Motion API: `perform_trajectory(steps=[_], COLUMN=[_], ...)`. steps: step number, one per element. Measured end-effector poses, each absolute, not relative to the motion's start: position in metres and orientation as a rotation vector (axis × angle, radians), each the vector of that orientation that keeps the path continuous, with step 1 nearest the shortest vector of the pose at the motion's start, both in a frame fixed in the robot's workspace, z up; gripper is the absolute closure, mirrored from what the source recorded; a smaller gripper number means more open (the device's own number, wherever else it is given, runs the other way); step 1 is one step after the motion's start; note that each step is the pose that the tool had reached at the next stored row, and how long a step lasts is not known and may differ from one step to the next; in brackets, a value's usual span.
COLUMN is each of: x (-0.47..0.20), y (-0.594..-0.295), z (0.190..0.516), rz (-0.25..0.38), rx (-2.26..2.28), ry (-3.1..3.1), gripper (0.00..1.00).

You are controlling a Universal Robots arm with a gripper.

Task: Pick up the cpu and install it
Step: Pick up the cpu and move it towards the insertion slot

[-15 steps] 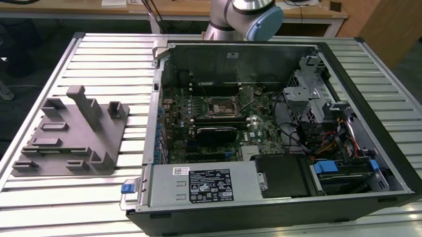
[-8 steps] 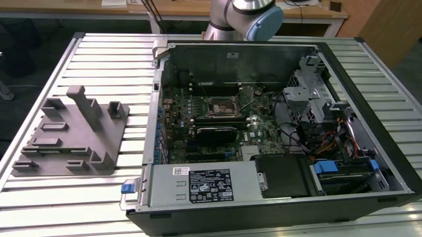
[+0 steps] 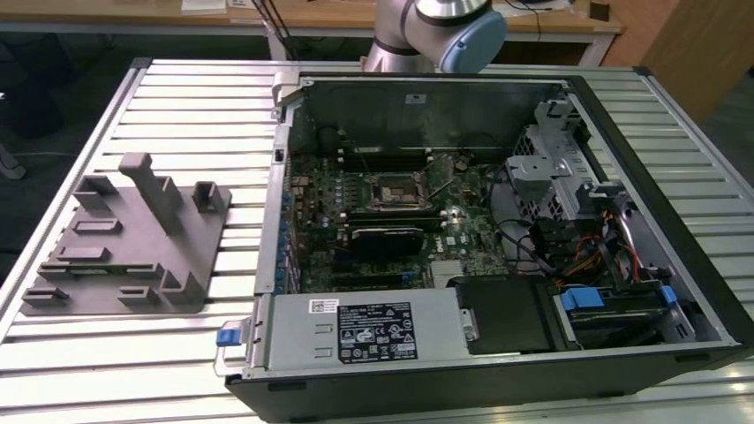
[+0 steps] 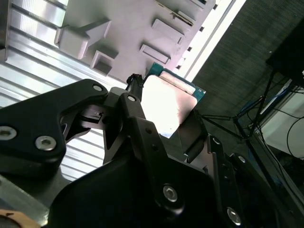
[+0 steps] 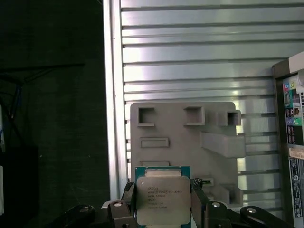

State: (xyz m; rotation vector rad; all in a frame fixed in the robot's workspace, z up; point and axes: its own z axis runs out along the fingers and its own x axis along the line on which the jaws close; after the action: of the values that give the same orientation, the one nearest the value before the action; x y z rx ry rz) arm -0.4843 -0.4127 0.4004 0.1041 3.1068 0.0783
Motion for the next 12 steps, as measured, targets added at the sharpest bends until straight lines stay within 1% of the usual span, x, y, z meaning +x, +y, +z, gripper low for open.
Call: perform_trajectory(steps=[12], x=[-0.465], y=[-0.413], z=[0.4], rz=[0.078], rx=[0.104], ry=[3.107], gripper=[0.45])
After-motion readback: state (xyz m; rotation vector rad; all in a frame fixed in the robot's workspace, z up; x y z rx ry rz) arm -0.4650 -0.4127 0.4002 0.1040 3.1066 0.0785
